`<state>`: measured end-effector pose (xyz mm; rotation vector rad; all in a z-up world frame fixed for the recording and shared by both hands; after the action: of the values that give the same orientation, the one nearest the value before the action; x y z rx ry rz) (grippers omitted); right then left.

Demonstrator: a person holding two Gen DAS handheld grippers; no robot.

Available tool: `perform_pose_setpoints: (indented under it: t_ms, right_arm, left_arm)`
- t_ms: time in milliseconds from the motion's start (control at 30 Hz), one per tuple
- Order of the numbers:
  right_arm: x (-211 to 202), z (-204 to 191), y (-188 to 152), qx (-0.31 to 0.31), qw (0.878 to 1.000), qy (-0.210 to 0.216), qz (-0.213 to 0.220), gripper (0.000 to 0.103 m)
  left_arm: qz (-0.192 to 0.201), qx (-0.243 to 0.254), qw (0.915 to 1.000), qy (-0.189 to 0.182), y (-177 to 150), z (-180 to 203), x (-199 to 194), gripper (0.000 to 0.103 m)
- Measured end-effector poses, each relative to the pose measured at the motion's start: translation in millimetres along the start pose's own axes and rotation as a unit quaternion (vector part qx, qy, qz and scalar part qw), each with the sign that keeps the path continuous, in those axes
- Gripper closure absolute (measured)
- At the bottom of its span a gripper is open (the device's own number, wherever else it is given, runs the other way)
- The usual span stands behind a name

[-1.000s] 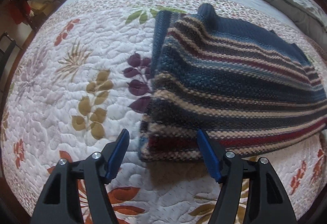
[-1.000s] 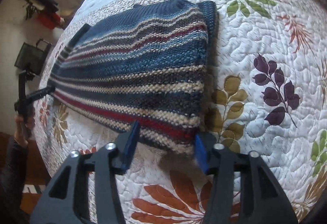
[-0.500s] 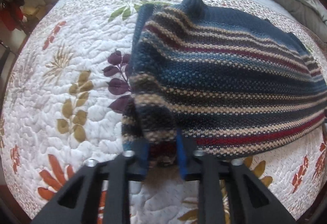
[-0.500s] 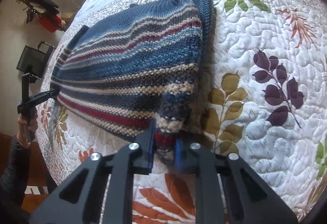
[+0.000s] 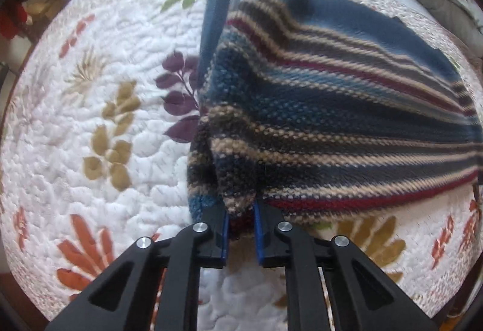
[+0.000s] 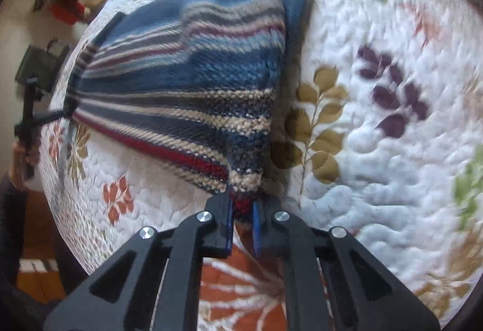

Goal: Fold small clothes

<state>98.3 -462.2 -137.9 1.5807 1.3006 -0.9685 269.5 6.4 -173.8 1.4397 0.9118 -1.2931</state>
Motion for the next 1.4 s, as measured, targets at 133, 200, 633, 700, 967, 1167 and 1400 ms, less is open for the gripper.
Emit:
perform_pose_setpoints:
  t_ms: [133, 200, 633, 700, 967, 1167, 1400]
  right_arm:
    - [-5, 2, 1, 0.003, 1.0, 0.016, 0.01, 0.087]
    - [-16, 3, 0, 0.003, 1.0, 0.015, 0.021, 0.056]
    - [-17, 16, 46, 0.073, 0.992, 0.093, 0.031, 0.027]
    - [-7, 18, 51, 0.078, 0.992, 0.093, 0.022, 0.027]
    - [17, 10, 55, 0.051, 0.994, 0.097, 0.008, 0.027]
    - [15, -2, 53, 0.042, 0.994, 0.103, 0.011, 0.079]
    - [-13, -14, 47, 0.038, 0.993, 0.105, 0.031, 0.084]
  left_arm:
    - [0.006, 0.003, 1.0, -0.003, 1, 1, -8, 0.08]
    - [0.014, 0.004, 0.9999, -0.005, 0, -2, -18, 0.062]
    - [-0.003, -0.066, 0.9932, -0.096, 52, -33, -7, 0.019]
    - [-0.012, -0.076, 0.9905, -0.114, 56, -29, 2, 0.019]
    - [-0.02, -0.028, 0.9957, -0.086, 51, 19, 17, 0.019]
    - [-0.014, -0.025, 0.9979, -0.058, 50, 41, 11, 0.072]
    - [-0.002, -0.016, 0.9978, -0.064, 36, 50, -16, 0.08]
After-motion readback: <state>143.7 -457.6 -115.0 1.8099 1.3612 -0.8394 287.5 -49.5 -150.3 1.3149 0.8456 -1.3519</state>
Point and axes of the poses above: each gripper's, at about its wrist camera, not at the fingertips, and x roughly the way its jaws point, z to its right, y to its top, the point moved 5 cm from there along x, roughly the way its jaws point, and after that the axes turned 2 degrees about -z, right-handed, at the moved point
